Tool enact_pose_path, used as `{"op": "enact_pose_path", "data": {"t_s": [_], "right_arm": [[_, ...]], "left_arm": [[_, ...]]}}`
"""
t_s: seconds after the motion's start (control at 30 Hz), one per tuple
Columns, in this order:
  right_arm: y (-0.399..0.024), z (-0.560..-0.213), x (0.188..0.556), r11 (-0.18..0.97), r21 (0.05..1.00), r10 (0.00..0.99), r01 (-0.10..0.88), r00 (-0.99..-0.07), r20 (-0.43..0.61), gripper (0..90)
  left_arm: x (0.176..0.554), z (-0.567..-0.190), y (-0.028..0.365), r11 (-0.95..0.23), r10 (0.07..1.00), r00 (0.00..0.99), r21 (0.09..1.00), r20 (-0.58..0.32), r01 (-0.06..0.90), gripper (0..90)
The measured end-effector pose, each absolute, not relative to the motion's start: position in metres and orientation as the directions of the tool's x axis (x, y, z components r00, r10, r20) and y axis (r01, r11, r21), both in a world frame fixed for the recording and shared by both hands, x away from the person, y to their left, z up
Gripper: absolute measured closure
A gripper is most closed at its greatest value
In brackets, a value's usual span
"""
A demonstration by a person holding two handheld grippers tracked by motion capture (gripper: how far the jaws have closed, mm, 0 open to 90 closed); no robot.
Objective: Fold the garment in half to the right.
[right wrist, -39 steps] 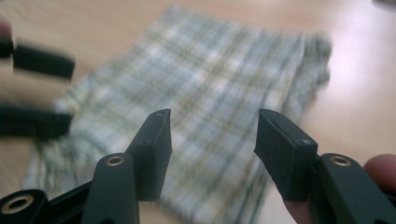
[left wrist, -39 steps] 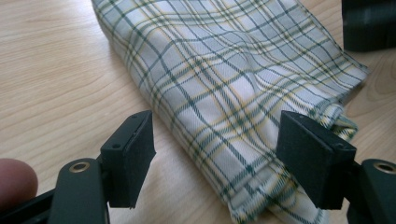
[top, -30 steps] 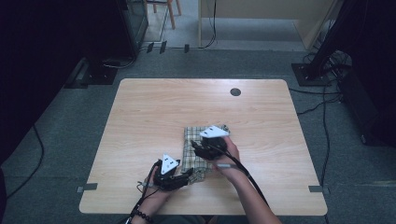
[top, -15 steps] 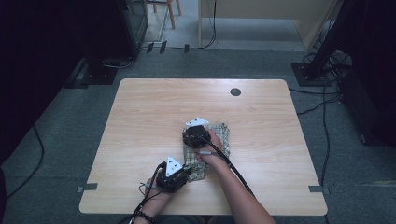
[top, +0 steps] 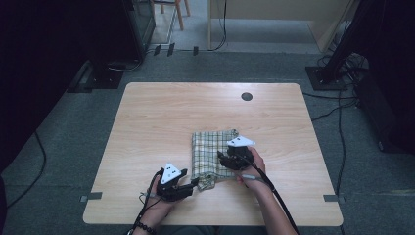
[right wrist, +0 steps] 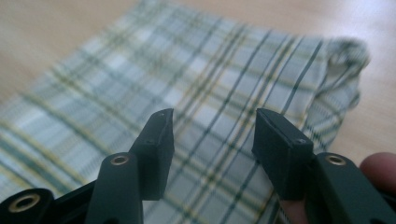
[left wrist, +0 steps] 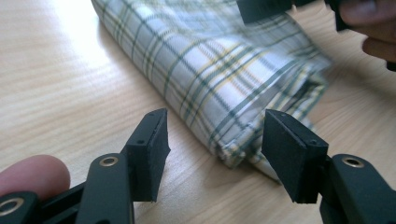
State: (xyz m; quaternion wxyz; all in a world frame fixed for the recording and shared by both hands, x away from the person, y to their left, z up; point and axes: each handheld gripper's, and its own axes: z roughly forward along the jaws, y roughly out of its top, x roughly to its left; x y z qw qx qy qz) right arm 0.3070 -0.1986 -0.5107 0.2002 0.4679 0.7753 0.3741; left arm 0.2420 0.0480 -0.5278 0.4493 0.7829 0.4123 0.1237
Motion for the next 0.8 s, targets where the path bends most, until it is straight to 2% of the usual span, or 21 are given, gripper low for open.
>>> {"op": "enact_pose_path", "data": {"t_s": [0.07,0.17,0.3,0.43,0.63,0.8], "right_arm": [[-0.2,-0.517,0.303,0.301,0.779,0.865,0.55,-0.502,0.021,44.6],[-0.206,-0.515,0.296,0.277,0.805,0.852,0.524,-0.521,0.046,40.1],[-0.219,-0.514,0.288,0.215,0.832,0.871,0.511,-0.485,0.074,39.4],[-0.231,-0.519,0.282,0.197,0.835,0.886,0.514,-0.457,0.073,37.1],[-0.252,-0.528,0.276,0.145,0.816,0.904,0.559,-0.411,0.121,33.1],[-0.261,-0.529,0.274,0.143,0.81,0.912,0.569,-0.395,0.116,31.7]], "left_arm": [[0.241,-0.527,0.049,-0.254,0.754,0.634,0.811,-0.176,0.527,37.9],[0.24,-0.527,0.054,-0.261,0.765,0.624,0.812,-0.156,0.522,29.8],[0.242,-0.527,0.066,-0.249,0.779,0.609,0.818,-0.149,0.518,28.6],[0.245,-0.527,0.077,-0.257,0.797,0.59,0.811,-0.129,0.526,22.0],[0.252,-0.527,0.105,-0.237,0.846,0.522,0.796,-0.113,0.557,21.3],[0.255,-0.527,0.126,-0.211,0.878,0.468,0.793,-0.104,0.572,21.3]]}}
